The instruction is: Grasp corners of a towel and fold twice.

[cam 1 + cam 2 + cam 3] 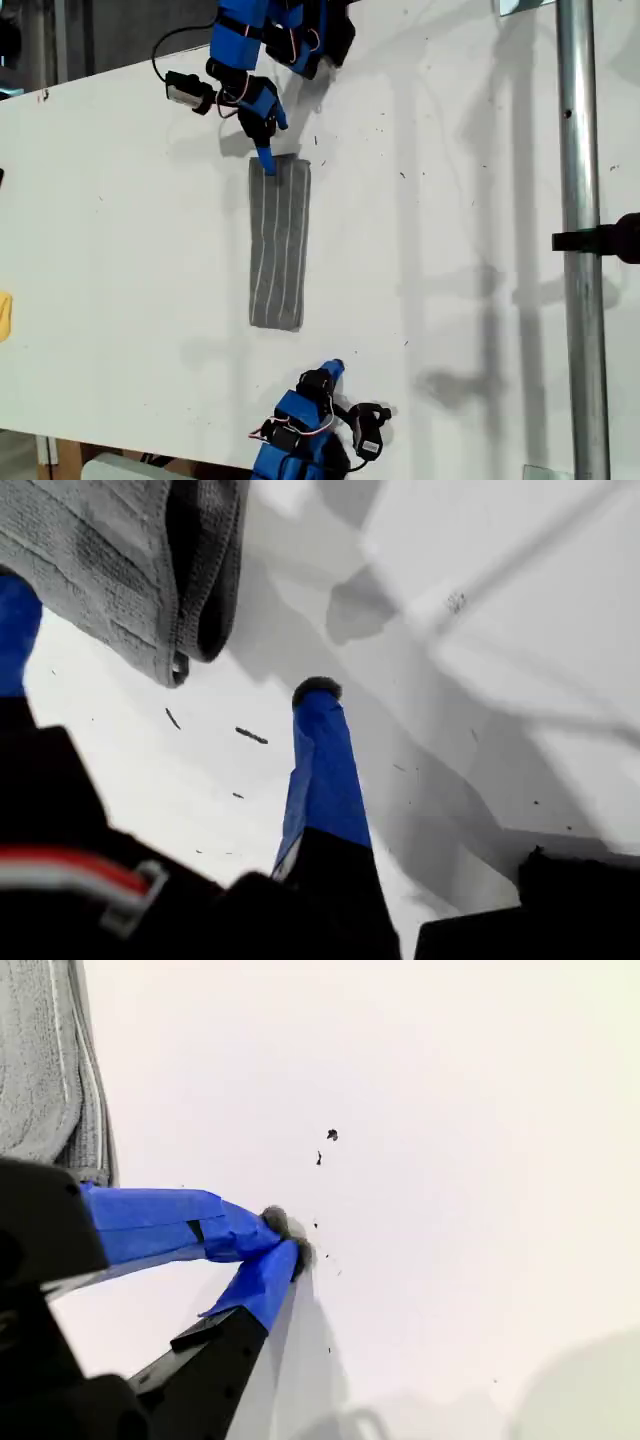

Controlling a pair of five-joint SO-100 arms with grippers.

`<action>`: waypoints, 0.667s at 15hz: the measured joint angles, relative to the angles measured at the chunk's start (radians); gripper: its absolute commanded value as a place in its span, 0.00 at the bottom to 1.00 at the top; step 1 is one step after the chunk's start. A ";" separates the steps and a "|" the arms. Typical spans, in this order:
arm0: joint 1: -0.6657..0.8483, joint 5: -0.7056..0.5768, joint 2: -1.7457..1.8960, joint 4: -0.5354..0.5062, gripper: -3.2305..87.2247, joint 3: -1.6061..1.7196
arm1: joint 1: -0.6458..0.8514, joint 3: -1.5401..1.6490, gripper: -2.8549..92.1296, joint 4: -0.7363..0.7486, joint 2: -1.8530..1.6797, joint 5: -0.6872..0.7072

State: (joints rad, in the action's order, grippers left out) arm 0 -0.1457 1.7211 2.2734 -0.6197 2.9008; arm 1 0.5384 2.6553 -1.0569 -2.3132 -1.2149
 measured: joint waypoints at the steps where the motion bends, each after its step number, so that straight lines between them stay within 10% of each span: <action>1: 0.000 -0.008 0.018 0.000 0.04 0.009 | -0.002 -0.034 0.53 0.049 0.084 0.002; 6: 0.037 -0.028 0.230 -0.040 0.03 0.100 | -0.029 -0.195 0.37 0.275 0.385 0.003; 7: 0.041 -0.026 0.311 -0.081 0.03 0.127 | -0.046 -0.213 0.20 0.316 0.420 0.002; 10: 0.086 -0.057 0.801 -0.430 0.00 0.202 | -0.095 -0.273 0.04 0.402 0.509 -0.048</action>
State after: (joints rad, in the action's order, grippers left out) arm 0 -0.0598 1.6644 3.0741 -1.0492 3.1032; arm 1 0.4433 2.3823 -0.6550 -1.8040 -1.2625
